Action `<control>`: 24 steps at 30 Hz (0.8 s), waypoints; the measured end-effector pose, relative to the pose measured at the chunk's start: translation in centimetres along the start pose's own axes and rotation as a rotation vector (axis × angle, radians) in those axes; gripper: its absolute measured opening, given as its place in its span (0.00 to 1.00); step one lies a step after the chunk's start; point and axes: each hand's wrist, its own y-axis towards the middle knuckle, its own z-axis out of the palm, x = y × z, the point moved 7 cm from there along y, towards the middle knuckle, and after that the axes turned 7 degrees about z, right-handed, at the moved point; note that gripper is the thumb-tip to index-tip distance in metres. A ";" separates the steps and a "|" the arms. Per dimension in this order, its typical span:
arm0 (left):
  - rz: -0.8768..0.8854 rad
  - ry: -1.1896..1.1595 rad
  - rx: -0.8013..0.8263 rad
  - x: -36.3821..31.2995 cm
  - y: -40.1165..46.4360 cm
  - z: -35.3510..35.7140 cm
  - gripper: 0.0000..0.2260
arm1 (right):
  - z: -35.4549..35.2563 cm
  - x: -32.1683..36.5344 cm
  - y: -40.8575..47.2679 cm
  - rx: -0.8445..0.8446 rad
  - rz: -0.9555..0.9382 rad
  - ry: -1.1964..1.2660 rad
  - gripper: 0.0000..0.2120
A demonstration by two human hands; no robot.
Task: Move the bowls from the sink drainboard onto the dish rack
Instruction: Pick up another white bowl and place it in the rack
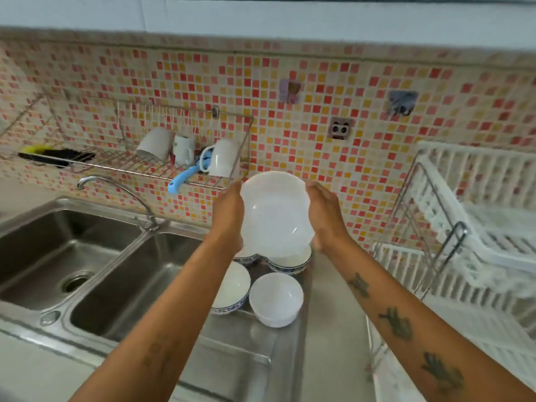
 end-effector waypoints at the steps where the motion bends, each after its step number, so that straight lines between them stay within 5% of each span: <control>1: 0.035 -0.027 0.018 -1.2 0.2 0.7 0.12 | -0.4 1.9 0.2 0.004 -0.037 0.009 0.14; 8: 0.126 -0.063 0.372 -5.8 0.1 4.8 0.18 | -2.4 7.9 0.3 -0.027 -0.217 -0.006 0.14; 14: -0.014 0.068 0.829 -5.2 -2.7 16.6 0.17 | -14.4 11.1 -1.3 -0.320 -0.324 0.021 0.10; 17: -0.034 0.122 0.997 -4.7 -4.0 20.9 0.18 | -19.0 10.7 -1.8 -0.431 -0.282 0.014 0.16; 24: 0.015 0.068 1.008 -3.6 -4.6 28.6 0.22 | -26.4 11.4 -1.5 -0.484 -0.350 -0.101 0.12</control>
